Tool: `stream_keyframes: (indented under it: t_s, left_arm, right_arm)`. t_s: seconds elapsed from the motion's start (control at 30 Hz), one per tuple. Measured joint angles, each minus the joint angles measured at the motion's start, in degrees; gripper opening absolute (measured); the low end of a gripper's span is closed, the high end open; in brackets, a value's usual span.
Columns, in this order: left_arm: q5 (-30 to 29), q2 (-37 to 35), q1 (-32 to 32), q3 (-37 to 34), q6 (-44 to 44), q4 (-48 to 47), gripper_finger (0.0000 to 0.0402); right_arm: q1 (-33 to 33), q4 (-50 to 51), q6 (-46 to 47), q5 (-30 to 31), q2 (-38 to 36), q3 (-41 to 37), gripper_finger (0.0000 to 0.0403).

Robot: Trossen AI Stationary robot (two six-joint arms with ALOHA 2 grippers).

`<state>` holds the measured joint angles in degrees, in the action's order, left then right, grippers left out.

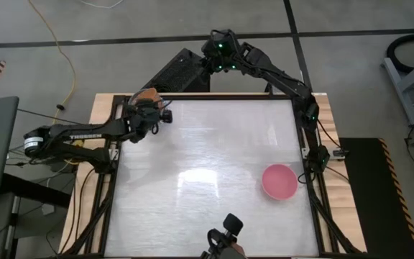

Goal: Nest bowls inside each other
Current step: Stack the brown bowl on top of the blue bowl, then stack the pink bowl on top of the brown bowl

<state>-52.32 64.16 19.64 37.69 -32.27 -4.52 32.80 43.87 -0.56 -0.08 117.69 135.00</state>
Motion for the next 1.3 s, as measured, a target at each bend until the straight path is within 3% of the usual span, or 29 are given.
stream_keyframes:
  t_s: [0.2,0.3,0.47,0.53,0.67,0.83,1.0,1.3]
  left_arm:
    - [2.71,1.45,-0.07,0.00,-1.29,0.58,0.0000]
    - [3.54,-1.56,-1.32,-0.02,1.22,5.28,0.0000]
    - [-7.45,-6.20,-2.06,0.07,16.62,15.08,0.0000]
    - [-8.73,-6.67,-0.45,0.09,21.08,16.19,0.0000]
    - [0.68,-5.63,3.98,-0.68,21.62,15.79,0.0000]
    - [3.31,-4.92,7.91,-6.13,12.58,16.07,0.0000]
    - [9.75,-4.82,8.18,-11.91,8.26,18.87,0.0000]
    - [10.92,-7.08,5.71,-10.23,8.44,21.20,0.0000]
  right_arm:
    - [0.00,0.87,-0.74,-0.01,0.00,0.00,0.0103]
    - [0.08,0.82,-1.46,0.00,-0.16,0.00,0.0103]
    - [0.83,0.67,-1.64,-0.01,-0.46,0.00,0.0103]
    - [1.16,0.72,-1.62,-0.02,-0.46,0.00,0.0103]
    - [1.48,0.72,-1.64,-0.04,-0.46,0.00,0.0103]
    - [1.49,1.30,-1.62,-0.04,-0.44,0.00,0.0103]
    - [1.49,2.35,-2.54,-0.08,-0.44,0.00,0.0103]
    - [1.49,2.49,-2.91,-0.46,-0.44,0.00,0.0103]
